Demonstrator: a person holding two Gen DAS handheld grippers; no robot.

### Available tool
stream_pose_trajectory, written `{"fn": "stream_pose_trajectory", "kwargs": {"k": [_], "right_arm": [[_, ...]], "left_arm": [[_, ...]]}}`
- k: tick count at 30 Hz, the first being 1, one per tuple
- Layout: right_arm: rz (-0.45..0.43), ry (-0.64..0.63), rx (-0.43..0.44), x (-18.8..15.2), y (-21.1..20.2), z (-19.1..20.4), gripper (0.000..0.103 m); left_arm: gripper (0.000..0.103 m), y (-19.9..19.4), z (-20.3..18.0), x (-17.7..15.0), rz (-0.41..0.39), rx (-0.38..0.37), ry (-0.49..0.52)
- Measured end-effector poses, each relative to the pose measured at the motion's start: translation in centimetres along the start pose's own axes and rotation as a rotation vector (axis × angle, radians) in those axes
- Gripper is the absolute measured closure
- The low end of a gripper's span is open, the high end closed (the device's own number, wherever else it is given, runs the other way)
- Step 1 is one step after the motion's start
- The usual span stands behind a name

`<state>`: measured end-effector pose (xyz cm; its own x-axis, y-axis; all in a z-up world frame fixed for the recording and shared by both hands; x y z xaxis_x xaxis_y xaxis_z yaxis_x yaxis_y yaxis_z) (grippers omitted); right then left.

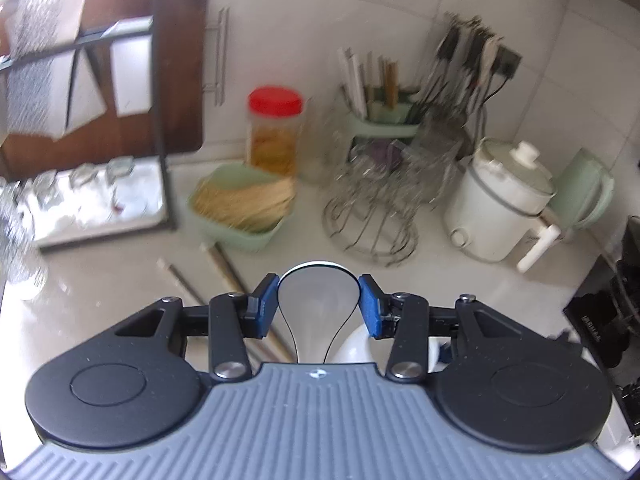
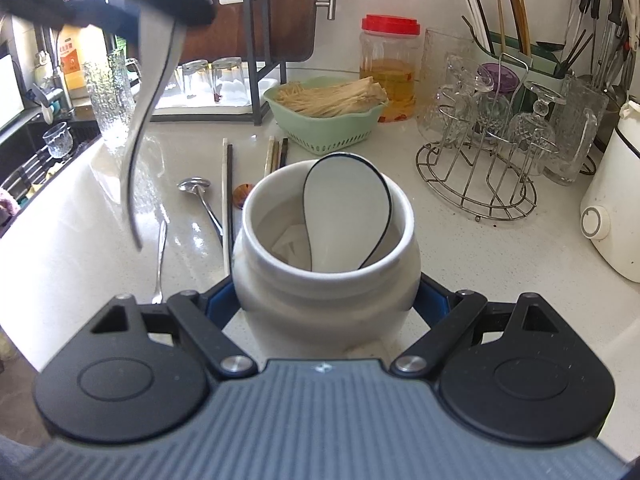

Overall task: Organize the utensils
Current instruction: 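Carry the second spoon with the left tool and lower it into the mug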

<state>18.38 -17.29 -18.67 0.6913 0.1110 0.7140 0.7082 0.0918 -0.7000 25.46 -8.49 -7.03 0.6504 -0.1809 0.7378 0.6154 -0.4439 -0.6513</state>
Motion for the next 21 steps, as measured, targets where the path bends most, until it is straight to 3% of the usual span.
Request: {"fn": "stream_pose_trajectory", "kwargs": {"k": [8, 21], "right_arm": [[-0.007, 0.003, -0.002, 0.0, -0.1, -0.1, 0.012], [-0.014, 0.003, -0.001, -0.1, -0.1, -0.1, 0.012]], "left_arm": [[0.054, -0.2, -3.9, 2.8, -0.048, -0.086, 0.039], [0.054, 2.1, -5.6, 1.4, -0.026, -0.105, 0.035]]}}
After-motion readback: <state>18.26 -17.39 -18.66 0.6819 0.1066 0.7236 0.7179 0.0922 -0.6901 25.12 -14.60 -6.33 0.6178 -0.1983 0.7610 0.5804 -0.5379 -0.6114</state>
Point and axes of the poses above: each gripper's, at about its wrist camera, not at the fingertips, and y roughly the way its jaws point, z to its left, x to its top, the point moved 8 cm from there along y, roughly the way its jaws point, and after that the axes turned 1 degree about x, right-handed, at the moved point
